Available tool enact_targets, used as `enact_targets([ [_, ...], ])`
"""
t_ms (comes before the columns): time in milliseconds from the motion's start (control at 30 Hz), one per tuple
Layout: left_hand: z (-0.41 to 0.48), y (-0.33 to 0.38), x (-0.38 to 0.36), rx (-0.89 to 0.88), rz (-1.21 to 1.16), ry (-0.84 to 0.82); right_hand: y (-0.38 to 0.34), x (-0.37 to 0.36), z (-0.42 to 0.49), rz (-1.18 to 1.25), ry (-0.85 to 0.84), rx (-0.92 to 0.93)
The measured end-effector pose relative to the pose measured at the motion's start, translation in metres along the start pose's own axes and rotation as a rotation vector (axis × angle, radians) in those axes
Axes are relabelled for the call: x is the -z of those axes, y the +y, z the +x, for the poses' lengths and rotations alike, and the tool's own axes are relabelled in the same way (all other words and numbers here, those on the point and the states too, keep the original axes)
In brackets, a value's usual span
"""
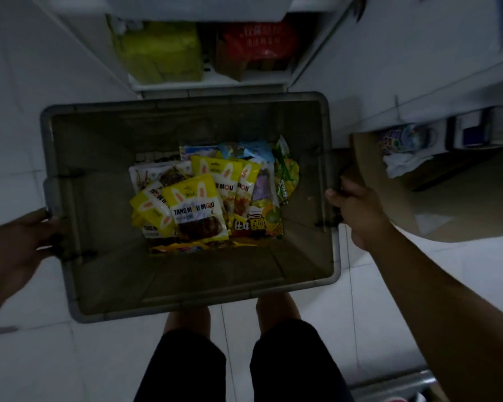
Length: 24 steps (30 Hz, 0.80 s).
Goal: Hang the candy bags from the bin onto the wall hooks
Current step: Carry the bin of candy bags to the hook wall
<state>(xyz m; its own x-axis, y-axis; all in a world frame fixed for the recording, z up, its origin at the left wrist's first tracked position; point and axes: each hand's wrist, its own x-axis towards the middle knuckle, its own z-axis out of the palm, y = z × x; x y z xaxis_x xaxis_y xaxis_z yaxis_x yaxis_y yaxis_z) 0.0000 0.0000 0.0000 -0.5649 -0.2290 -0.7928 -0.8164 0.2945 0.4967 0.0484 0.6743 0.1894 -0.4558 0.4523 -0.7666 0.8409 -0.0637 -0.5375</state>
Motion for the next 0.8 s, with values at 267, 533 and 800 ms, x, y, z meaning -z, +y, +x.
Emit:
enact_targets([
  [267, -0.237, 0.191, -0.020, -0.118, -0.040, 0.091, -0.074, 0.025, -0.108, -0.002, -0.048, 0.087],
  [533, -0.312, 0.254, 0.032, -0.200, 0.011, 0.123, -0.137, 0.040, -0.202, 0.052, -0.115, 0.222],
  [800, -0.365, 0.258, 0.070, -0.195, -0.014, 0.216, -0.178, 0.035, -0.246, 0.049, -0.096, 0.279],
])
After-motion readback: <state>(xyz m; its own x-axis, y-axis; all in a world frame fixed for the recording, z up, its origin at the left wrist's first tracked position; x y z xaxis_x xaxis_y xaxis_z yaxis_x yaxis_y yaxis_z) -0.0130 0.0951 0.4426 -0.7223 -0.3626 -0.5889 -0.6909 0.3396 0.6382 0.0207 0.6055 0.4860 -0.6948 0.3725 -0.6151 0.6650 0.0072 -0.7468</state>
